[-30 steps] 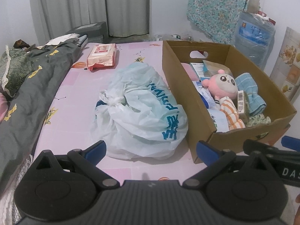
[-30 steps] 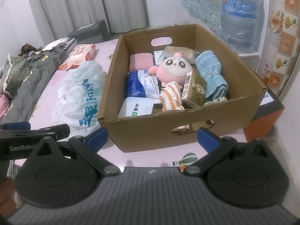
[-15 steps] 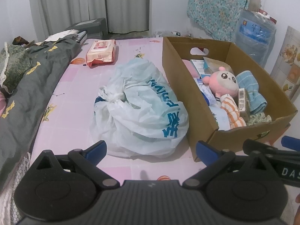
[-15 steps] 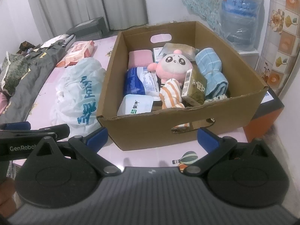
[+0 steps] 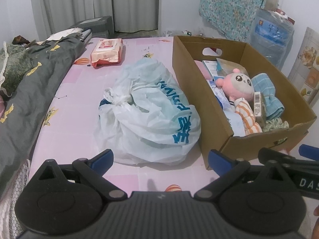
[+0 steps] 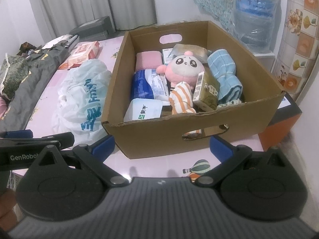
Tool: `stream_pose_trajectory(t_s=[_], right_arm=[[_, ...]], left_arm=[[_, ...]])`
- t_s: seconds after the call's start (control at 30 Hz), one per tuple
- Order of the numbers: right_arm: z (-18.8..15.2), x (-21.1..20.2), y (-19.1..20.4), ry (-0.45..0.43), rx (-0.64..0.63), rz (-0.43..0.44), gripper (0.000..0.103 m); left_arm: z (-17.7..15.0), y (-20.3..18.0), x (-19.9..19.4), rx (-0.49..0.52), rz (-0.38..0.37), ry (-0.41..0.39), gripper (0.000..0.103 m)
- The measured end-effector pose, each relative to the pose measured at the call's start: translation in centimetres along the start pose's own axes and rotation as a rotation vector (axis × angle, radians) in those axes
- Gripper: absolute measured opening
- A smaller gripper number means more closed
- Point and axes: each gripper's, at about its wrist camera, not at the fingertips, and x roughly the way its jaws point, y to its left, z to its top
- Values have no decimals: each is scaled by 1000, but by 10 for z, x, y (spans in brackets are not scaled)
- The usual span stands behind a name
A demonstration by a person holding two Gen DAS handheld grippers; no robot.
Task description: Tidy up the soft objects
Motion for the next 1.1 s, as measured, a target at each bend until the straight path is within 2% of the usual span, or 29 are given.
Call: stream_pose_trajectory(t_s=[1.1], right_arm=[[0,10,-3,31,3,1,102]], left_arm=[[-1,-1,7,-6,-1,19,101]])
